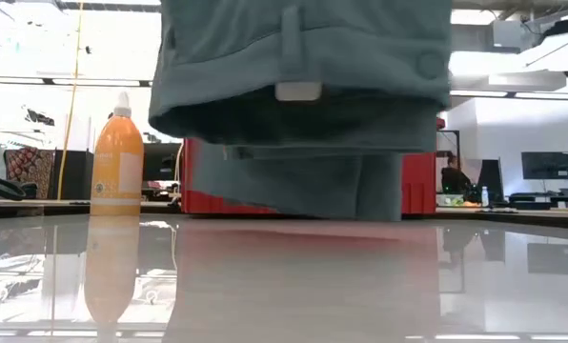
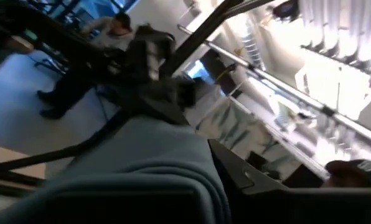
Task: Fold Laundry from Bin
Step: Fold the dark blue pants
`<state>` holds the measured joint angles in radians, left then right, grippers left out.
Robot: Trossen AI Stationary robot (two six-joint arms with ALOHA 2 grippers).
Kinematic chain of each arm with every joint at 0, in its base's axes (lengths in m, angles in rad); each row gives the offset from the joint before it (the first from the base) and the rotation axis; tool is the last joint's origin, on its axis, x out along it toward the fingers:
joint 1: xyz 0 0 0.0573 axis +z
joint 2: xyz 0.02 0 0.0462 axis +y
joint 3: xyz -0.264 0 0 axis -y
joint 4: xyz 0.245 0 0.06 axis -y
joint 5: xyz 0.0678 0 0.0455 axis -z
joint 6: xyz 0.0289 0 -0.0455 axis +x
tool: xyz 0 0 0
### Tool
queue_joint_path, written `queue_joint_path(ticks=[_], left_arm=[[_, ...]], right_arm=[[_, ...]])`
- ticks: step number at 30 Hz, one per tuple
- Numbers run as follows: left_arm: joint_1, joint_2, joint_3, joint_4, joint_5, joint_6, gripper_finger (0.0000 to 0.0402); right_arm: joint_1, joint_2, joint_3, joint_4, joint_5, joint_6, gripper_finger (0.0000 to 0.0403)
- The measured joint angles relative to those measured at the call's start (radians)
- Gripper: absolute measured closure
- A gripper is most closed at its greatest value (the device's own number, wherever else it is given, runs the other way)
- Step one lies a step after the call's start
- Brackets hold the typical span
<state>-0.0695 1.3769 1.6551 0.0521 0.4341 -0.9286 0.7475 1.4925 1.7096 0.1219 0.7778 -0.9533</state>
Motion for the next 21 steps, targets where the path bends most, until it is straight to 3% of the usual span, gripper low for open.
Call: queue_joint_path(ticks=[6,10,17,21], left_arm=[[-0.016,0.117,0.241,-0.171,0.032,0.096,0.0401],[0.045,0.174,0.366,-0.349,0.066,0.179,0.0401],[0.268,0.229,0.399,-0.464,0.23,0.19,0.0402],[0.424,0.265,0.4,-0.432,0.31,0.175,0.0401]], right_arm=[[0.006,0.063,0.141,-0.076,0.039,-0.184,0.0378],[-0.036,-0.011,0.154,-0.228,0.068,-0.105,0.0378],[-0.242,-0.12,0.154,-0.634,0.062,0.068,0.0378],[-0.387,-0.17,0.153,-0.721,-0.012,0.06,0.0378]])
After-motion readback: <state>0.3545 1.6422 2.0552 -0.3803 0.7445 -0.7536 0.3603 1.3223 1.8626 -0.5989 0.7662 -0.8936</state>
